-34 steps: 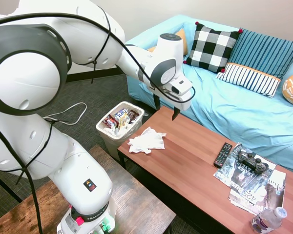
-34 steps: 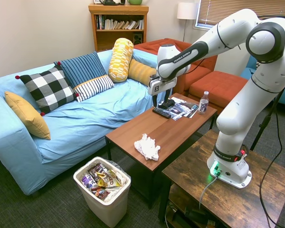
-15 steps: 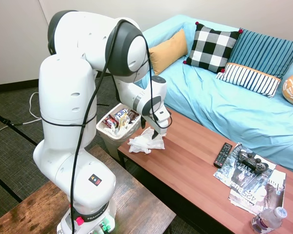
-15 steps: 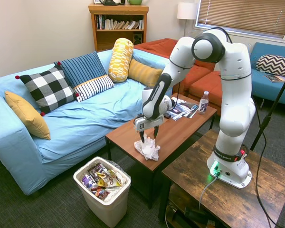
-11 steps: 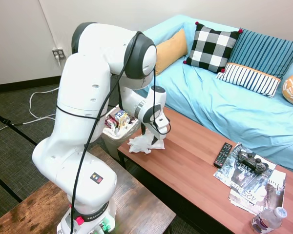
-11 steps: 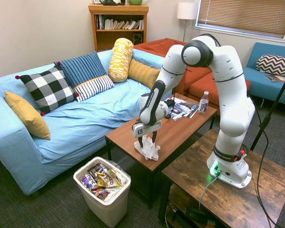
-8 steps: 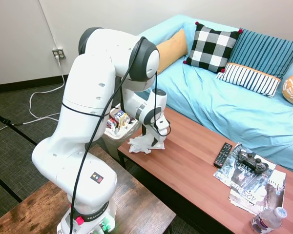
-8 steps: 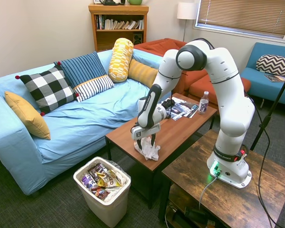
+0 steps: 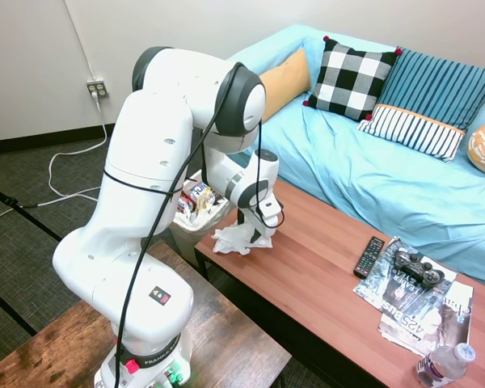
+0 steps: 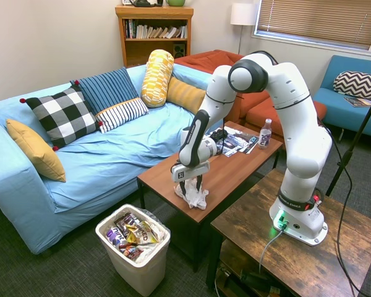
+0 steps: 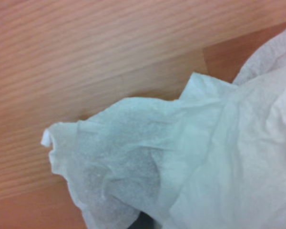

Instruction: Throw the tissue in the trash bin

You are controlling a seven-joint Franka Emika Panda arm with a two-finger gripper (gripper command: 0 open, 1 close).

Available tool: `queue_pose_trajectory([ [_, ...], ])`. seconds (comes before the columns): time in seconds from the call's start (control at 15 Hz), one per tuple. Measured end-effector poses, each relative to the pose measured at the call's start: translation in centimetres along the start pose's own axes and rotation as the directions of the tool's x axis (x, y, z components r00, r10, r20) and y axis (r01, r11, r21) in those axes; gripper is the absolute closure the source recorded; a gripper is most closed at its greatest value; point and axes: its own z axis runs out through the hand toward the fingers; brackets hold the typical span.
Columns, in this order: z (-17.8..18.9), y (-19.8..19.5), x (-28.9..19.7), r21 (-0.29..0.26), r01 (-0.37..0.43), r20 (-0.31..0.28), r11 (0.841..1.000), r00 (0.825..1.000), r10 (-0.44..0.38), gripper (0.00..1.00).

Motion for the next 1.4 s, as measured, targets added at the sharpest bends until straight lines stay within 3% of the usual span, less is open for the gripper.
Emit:
queue_pose_trajectory([
  [1.0,-0.3,1.3,-0.5,0.066,0.047,0.067,0.997,0.996,-0.051,1.0],
  [1.4,-6.4,-0.4,-3.9,0.148,0.116,0.058,0.982,0.99,-0.125,1.0],
])
